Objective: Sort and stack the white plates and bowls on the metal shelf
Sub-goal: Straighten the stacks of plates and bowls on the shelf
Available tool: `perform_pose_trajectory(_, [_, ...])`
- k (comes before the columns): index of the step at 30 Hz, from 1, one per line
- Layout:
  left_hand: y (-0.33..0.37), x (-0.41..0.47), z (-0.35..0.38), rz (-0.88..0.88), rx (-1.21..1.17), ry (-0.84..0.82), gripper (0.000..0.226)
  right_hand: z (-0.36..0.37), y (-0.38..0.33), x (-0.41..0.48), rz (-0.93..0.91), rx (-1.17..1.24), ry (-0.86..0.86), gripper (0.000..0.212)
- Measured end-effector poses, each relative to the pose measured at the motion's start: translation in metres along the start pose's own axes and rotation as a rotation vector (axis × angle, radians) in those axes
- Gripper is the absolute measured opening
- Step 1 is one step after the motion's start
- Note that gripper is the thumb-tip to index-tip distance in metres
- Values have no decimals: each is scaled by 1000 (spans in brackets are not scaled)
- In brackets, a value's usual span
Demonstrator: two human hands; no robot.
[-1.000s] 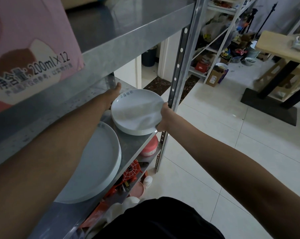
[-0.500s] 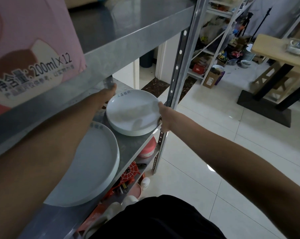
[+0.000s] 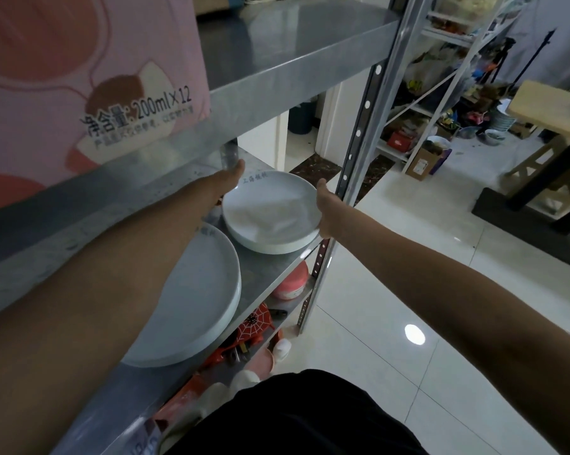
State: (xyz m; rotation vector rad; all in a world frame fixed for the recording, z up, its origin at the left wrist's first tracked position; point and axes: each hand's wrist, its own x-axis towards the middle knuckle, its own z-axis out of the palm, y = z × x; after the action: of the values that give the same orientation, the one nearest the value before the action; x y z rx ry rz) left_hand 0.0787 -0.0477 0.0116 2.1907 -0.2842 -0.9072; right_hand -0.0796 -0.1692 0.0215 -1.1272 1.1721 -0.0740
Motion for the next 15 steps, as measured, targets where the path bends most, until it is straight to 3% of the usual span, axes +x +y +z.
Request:
perform_pose_trajectory(4, [-26, -13, -31, 77, 329, 240, 79, -1, 33, -18, -33, 143, 56, 54])
perform_pose_trajectory(8, [-87, -34, -74, -41, 453, 374, 69, 8, 79, -42, 77, 150, -22, 47])
perform_pose_trajectory(11, [-141, -69, -93, -147, 402, 401, 77, 24, 97, -63, 73, 65, -182, 24])
perform_pose_trajectory(15, [-191, -116, -78, -141, 21, 485, 65, 50, 102, -82, -12, -84, -377, 32])
